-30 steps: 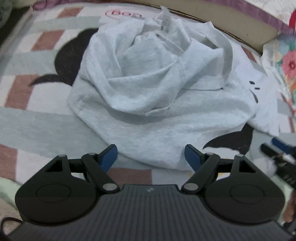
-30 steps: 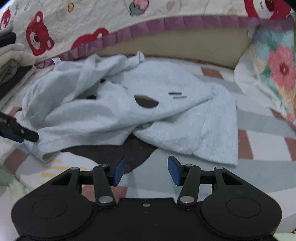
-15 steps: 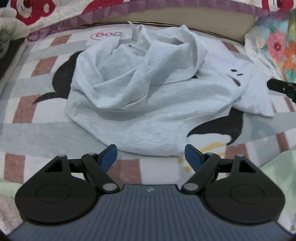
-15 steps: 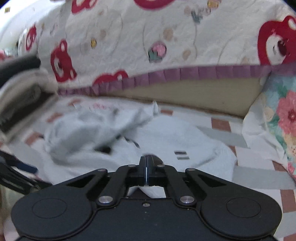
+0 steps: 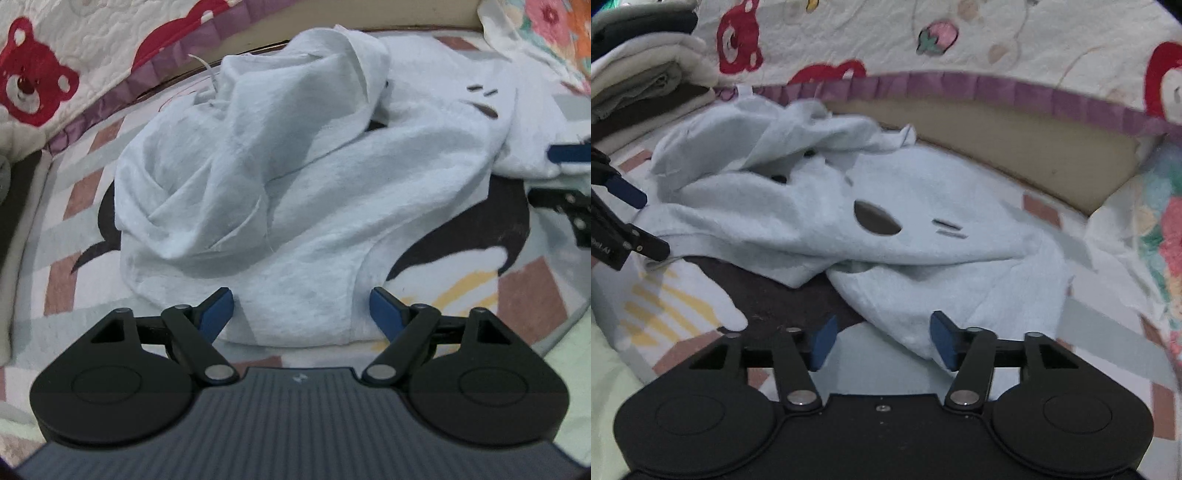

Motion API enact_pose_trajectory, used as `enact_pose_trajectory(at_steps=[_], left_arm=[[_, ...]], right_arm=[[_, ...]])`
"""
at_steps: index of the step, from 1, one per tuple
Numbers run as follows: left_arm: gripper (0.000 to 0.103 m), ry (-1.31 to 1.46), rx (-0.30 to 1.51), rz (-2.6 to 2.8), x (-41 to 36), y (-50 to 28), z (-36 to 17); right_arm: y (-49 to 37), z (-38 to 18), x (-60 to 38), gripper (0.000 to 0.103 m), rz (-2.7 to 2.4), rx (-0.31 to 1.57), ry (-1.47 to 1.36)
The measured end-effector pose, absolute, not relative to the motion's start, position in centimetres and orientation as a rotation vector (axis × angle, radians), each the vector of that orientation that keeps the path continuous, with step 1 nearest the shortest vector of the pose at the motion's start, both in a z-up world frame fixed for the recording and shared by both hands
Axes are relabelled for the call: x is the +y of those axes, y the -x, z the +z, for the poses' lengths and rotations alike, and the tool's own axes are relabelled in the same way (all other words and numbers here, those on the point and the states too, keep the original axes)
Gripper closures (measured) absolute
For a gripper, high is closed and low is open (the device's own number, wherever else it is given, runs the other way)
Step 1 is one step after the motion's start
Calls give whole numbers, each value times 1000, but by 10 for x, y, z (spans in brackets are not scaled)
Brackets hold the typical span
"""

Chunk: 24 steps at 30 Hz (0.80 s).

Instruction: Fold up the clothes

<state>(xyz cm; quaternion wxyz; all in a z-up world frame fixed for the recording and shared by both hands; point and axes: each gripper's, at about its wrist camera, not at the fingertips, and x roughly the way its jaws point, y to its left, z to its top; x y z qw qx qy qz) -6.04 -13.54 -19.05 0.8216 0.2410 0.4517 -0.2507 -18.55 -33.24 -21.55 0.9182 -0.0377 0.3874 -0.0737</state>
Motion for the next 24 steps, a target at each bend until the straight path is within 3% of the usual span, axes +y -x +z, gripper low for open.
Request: enact_pose_trajectory(at_steps=[3, 5, 7, 8, 12, 17, 24], left_arm=[[8, -529, 943, -513, -136, 57, -191], [0, -539, 928, -486, -136, 50, -193], [0, -498, 931, -459, -129, 40, -195], [7, -457, 945, -447, -125, 35, -195], [79, -409, 905, -475, -119, 38, -183], [96, -340, 818, -548, -110, 61, -148], [96, -163, 738, -621, -82, 88, -99]], right_arm=[[170, -223, -341, 26, -163, 767, 36], [163, -224, -352, 25, -162, 751, -21], [156, -226, -362, 57, -160, 733, -79], [156, -223, -365, 95, -169, 722, -102], [181, -193, -368, 94, -215, 589, -170], [243, -143, -366, 94, -321, 457, -185], [313, -106, -365, 95, -389, 408, -203]])
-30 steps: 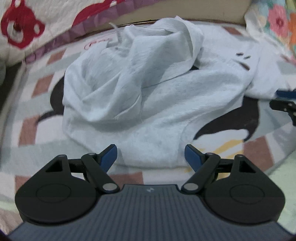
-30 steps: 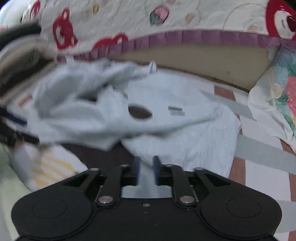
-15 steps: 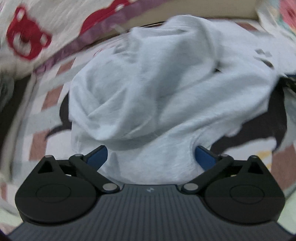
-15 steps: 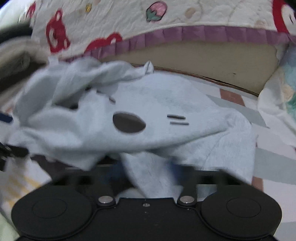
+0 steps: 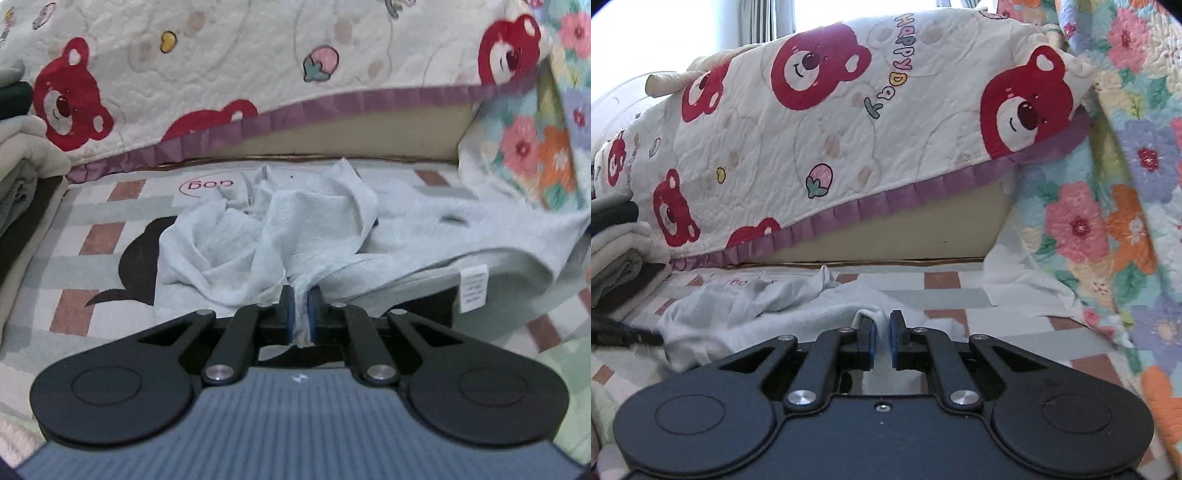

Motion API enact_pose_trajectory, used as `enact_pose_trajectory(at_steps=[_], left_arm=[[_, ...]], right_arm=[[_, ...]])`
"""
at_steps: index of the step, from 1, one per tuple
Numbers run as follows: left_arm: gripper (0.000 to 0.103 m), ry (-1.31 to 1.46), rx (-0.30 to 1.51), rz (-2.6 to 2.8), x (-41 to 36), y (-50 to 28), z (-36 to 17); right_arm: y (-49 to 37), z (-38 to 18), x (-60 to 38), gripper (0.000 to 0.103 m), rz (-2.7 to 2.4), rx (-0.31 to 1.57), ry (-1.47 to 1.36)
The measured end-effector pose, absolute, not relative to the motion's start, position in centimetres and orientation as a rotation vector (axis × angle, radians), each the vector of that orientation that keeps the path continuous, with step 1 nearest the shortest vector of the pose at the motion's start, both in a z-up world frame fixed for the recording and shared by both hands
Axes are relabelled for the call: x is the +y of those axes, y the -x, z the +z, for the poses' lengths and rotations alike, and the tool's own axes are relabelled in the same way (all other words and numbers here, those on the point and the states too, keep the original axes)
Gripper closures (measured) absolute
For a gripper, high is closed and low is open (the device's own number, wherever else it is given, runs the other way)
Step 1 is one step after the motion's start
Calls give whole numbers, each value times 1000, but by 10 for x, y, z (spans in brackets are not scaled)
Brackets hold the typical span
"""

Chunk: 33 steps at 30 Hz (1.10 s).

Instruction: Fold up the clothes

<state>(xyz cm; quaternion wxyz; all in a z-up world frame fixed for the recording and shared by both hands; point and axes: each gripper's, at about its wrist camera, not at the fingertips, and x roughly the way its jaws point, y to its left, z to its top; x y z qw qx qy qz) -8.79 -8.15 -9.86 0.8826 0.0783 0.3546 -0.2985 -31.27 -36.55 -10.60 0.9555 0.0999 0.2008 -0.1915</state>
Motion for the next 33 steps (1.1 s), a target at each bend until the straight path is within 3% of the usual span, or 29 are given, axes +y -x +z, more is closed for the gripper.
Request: enact_pose_trajectory(at_steps=[6, 10, 18, 24, 30, 32, 33], left_arm=[[98, -222, 667, -603, -76, 93, -78], [98, -219, 608, -640, -64, 100, -34], [98, -154, 829, -892, -27, 136, 3], [98, -151, 1176, -899, -16, 166, -56], [98, -203, 1300, -840, -24, 167, -93], [94, -222, 1329, -826, -27, 166, -98], [87, -227, 1359, -813, -28, 166, -100]], right_arm=[[306, -119, -356, 95, -370, 431, -189], [309, -96, -346, 95, -371, 344, -148], [379, -30, -319, 95, -343, 264, -196], [434, -60, -299, 95, -348, 508, -280], [428, -124, -296, 94, -301, 792, -376], [420, -137, -299, 92, -295, 875, -401], [416, -144, -301, 92, -292, 917, -414]])
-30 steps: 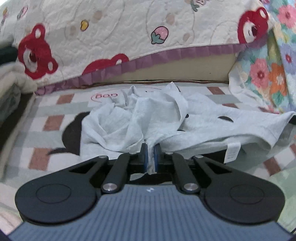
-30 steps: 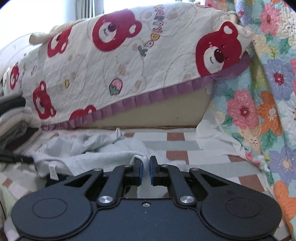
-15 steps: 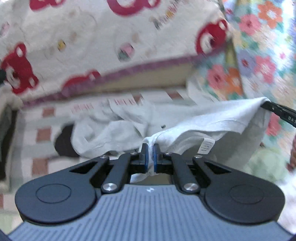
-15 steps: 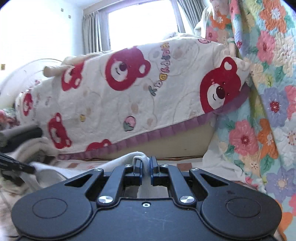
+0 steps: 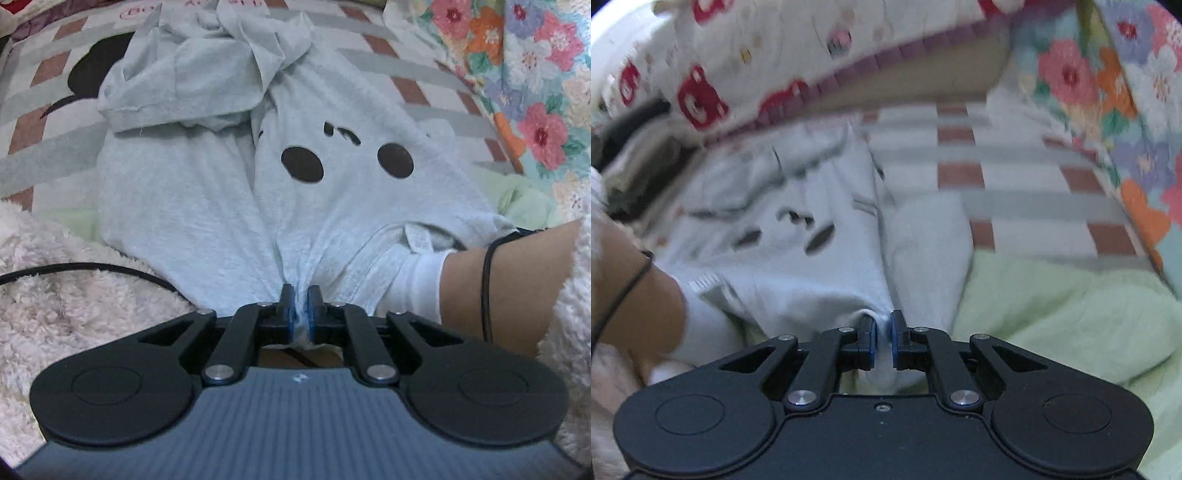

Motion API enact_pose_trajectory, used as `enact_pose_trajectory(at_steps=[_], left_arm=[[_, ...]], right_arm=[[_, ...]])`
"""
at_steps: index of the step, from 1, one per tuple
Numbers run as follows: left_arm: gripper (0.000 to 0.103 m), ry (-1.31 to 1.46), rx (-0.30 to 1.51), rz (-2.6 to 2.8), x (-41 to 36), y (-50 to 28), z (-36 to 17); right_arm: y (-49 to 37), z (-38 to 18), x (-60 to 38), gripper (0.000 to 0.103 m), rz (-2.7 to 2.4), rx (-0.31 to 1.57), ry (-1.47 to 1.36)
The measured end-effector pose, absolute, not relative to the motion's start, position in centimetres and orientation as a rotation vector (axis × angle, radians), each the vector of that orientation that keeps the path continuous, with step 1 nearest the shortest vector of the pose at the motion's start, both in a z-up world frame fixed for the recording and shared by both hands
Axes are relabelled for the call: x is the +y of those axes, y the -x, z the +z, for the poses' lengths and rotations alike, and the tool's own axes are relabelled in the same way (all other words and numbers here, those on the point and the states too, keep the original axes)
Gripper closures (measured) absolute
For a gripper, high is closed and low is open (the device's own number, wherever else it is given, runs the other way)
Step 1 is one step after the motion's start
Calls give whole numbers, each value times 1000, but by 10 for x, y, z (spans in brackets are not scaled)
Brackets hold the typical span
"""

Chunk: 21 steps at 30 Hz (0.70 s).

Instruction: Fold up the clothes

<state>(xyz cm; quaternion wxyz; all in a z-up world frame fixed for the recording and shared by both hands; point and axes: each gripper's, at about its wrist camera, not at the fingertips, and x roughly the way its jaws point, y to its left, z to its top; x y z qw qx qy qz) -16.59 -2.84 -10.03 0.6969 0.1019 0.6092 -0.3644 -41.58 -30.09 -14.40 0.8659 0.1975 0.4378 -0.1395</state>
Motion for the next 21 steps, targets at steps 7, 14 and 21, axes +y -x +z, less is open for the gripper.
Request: enact_pose_trajectory(at_steps=[7, 14, 21], left_arm=[[68, -162, 1405, -817, -21, 164, -90], [36, 43, 1288, -906, -6, 141, -60], [36, -98, 1110, -695, -18, 79, -54]], right_arm=[[420, -120, -304, 82, -249, 864, -450], [404, -87, -296, 42, -234, 781, -338], [330, -60, -313, 42, -173, 666, -301]])
